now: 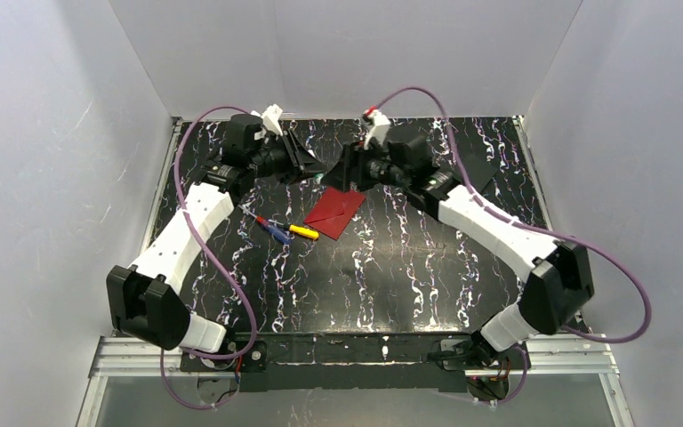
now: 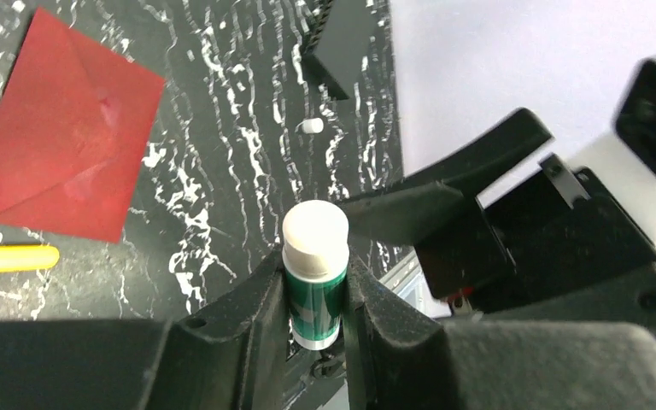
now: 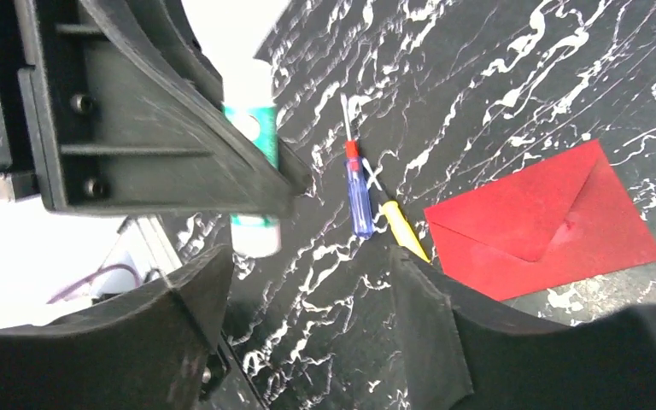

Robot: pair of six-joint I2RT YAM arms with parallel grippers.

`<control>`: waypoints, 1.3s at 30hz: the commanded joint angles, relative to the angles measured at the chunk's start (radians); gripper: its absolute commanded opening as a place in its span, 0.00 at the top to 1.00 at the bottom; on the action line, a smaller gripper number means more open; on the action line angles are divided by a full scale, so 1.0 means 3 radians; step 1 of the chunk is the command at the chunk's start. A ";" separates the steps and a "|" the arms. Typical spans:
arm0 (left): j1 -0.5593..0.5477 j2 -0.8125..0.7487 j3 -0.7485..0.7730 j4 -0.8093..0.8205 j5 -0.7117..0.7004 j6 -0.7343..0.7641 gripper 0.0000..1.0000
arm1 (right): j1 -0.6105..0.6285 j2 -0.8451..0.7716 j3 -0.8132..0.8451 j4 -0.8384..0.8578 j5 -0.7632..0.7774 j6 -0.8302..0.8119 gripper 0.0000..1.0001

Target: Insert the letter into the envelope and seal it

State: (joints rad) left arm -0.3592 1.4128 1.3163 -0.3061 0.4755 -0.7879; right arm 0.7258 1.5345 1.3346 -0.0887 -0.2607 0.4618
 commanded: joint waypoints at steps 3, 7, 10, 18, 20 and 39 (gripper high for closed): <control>0.0127 -0.0291 0.0040 0.0723 0.0659 -0.0186 1.00 | -0.0266 -0.0771 -0.0834 0.1607 -0.0197 0.1721 0.19; 0.0141 -0.0326 -0.0007 0.1112 0.0803 -0.0652 1.00 | -0.0267 -0.0833 -0.1277 0.2549 -0.0076 0.2657 0.19; 0.0139 -0.0321 0.0000 0.1270 0.0871 -0.0954 1.00 | -0.0243 -0.0655 -0.1321 0.3259 -0.0172 0.3075 0.19; 0.0144 -0.0332 0.0080 0.1291 0.0945 -0.1254 1.00 | -0.0186 -0.0268 -0.1190 0.4047 -0.0207 0.3534 0.39; 0.0141 -0.0336 0.0068 0.1300 0.0911 -0.1261 1.00 | -0.0177 -0.0230 -0.1143 0.4029 -0.0281 0.3548 0.50; 0.0141 -0.0330 -0.0078 0.1456 0.0764 -0.1163 1.00 | -0.0105 -0.0145 -0.0585 0.2367 -0.0496 0.2358 0.85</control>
State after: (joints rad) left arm -0.3099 1.3483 1.3144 0.1169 0.7139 -1.1698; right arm 0.6697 1.4879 1.0397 0.8650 -0.3676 1.3952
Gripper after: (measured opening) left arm 0.218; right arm 0.304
